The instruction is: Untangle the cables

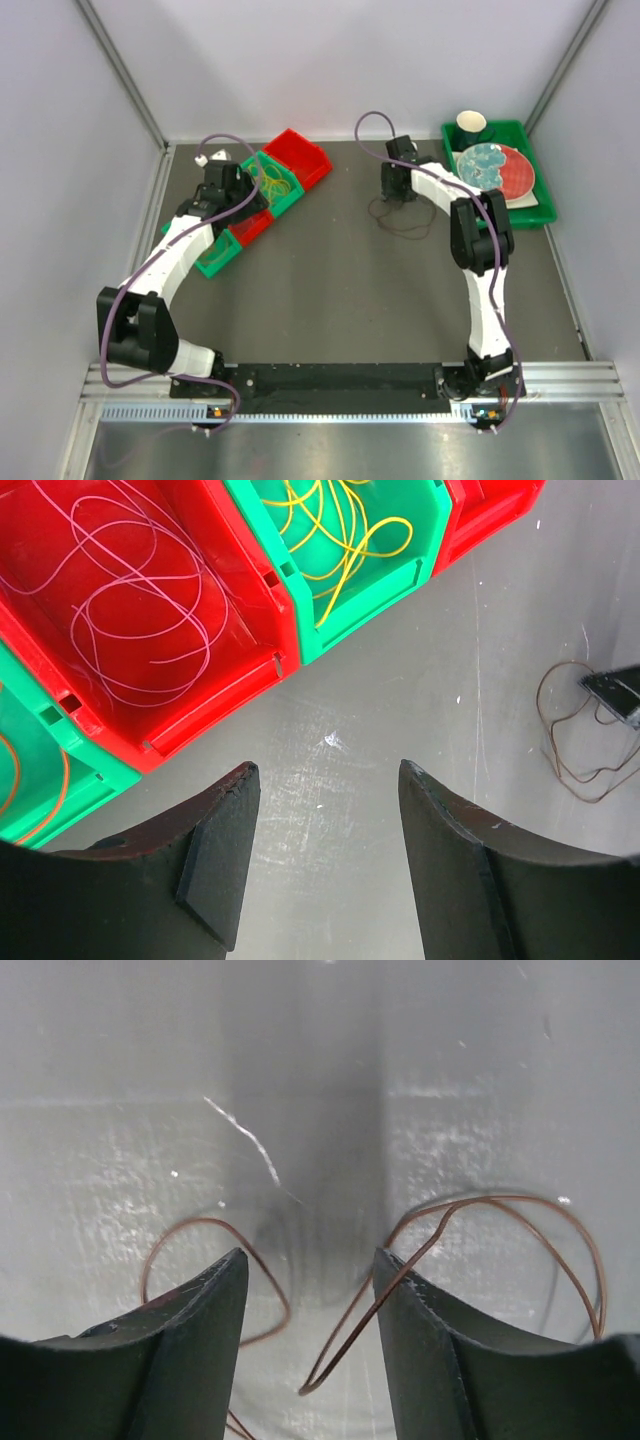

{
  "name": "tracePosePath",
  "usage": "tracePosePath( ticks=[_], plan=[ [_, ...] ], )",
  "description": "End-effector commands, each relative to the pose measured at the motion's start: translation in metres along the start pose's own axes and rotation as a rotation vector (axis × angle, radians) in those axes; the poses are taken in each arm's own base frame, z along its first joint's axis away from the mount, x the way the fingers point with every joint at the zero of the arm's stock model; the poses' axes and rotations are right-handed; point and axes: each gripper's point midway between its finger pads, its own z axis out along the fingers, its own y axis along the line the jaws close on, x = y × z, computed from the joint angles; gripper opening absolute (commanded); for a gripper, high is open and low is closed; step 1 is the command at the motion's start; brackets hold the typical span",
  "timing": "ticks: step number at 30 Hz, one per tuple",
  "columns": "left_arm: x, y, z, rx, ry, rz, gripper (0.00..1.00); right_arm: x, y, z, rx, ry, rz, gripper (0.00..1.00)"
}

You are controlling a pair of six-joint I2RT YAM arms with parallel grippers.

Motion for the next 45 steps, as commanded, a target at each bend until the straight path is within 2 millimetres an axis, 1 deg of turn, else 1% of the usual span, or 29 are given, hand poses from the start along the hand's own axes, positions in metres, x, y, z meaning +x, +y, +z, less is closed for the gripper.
tracePosePath(
  ticks=[1,3,4,5,7,13,14,16,17,18,19,20,21,23,24,27,31,33,34,35,36,37,38,39,40,41,42,43,45],
  plan=[
    [-0.003,-0.007,0.0,0.03,-0.021,-0.01,0.62,-0.014,0.013,0.002,0.047,-0.055,-0.064,0.46],
    [-0.002,-0.007,-0.001,0.031,-0.019,-0.008,0.62,-0.016,0.018,-0.001,0.04,-0.065,-0.062,0.3],
    [-0.003,-0.007,-0.002,0.028,-0.023,-0.006,0.62,-0.017,0.021,-0.004,0.032,-0.069,-0.058,0.1],
    [-0.003,-0.006,-0.002,0.026,-0.022,-0.006,0.62,-0.017,0.026,-0.008,0.022,-0.072,-0.06,0.01],
    [-0.006,-0.006,-0.005,0.022,-0.035,-0.001,0.62,-0.022,0.036,-0.022,-0.019,-0.091,-0.042,0.0],
    [-0.018,-0.005,-0.012,0.004,-0.074,0.023,0.63,0.012,0.089,-0.065,-0.262,-0.067,-0.008,0.0],
    [-0.021,-0.006,-0.014,0.005,-0.081,0.027,0.63,0.024,0.088,-0.074,-0.27,-0.058,-0.005,0.0],
    [-0.02,-0.006,-0.014,0.003,-0.076,0.031,0.63,0.045,0.11,-0.089,-0.35,-0.032,-0.013,0.0],
    [-0.02,-0.007,-0.015,0.008,-0.075,0.031,0.63,0.067,0.111,-0.09,-0.351,0.004,-0.027,0.0],
    [-0.019,-0.009,-0.014,0.019,-0.067,0.025,0.63,0.075,0.121,-0.106,-0.38,-0.003,-0.042,0.0],
    [-0.017,-0.012,-0.014,0.033,-0.059,0.024,0.63,0.084,0.124,-0.109,-0.384,0.011,-0.053,0.0],
    [-0.015,-0.012,-0.013,0.039,-0.049,0.023,0.63,0.094,0.122,-0.111,-0.379,0.031,-0.063,0.1],
    [-0.01,-0.015,-0.011,0.051,-0.029,0.025,0.63,0.093,0.12,-0.119,-0.366,0.019,-0.067,0.34],
    [-0.004,-0.019,-0.009,0.065,-0.009,0.03,0.64,0.096,0.11,-0.126,-0.331,0.016,-0.058,0.57],
    [0.002,-0.025,-0.007,0.074,0.005,0.044,0.65,0.087,0.106,-0.136,-0.318,-0.024,-0.053,0.75],
    [0.012,-0.038,-0.003,0.084,0.023,0.091,0.67,0.08,0.098,-0.149,-0.312,-0.042,-0.062,0.9],
    [0.025,-0.063,0.005,0.116,0.059,0.147,0.7,0.073,0.089,-0.165,-0.322,-0.052,-0.067,0.91],
    [0.045,-0.077,0.011,0.131,0.1,0.196,0.73,0.068,0.074,-0.168,-0.321,-0.072,-0.023,0.91],
    [0.05,-0.084,0.012,0.139,0.104,0.211,0.75,0.061,0.068,-0.181,-0.349,-0.101,0.005,0.91],
    [0.061,-0.086,0.02,0.125,0.125,0.23,0.8,0.066,0.057,-0.178,-0.337,-0.094,0.026,0.91],
    [0.076,-0.098,0.02,0.139,0.144,0.261,0.82,0.057,0.033,-0.174,-0.302,-0.108,0.081,0.91],
    [0.082,-0.107,0.022,0.146,0.15,0.277,0.83,0.054,0.023,-0.174,-0.293,-0.118,0.111,0.91],
    [0.097,-0.109,0.032,0.13,0.178,0.297,0.85,0.056,0.008,-0.174,-0.28,-0.118,0.14,0.91],
    [0.115,-0.123,0.031,0.152,0.202,0.333,0.87,0.05,-0.011,-0.172,-0.255,-0.128,0.186,0.91],
    [0.12,-0.135,0.031,0.168,0.202,0.356,0.88,0.049,-0.02,-0.172,-0.248,-0.132,0.2,0.91],
    [0.131,-0.136,0.04,0.141,0.202,0.395,0.89,0.051,-0.028,-0.173,-0.239,-0.134,0.213,0.91],
    [0.143,-0.145,0.038,0.147,0.189,0.477,0.92,0.051,-0.033,-0.173,-0.231,-0.137,0.221,0.91],
    [0.143,-0.154,0.038,0.147,0.167,0.521,0.93,0.051,-0.045,-0.172,-0.211,-0.138,0.243,0.91],
    [0.162,-0.158,0.043,0.149,0.191,0.658,0.95,0.05,-0.053,-0.175,-0.209,-0.149,0.261,0.91]
  ],
)
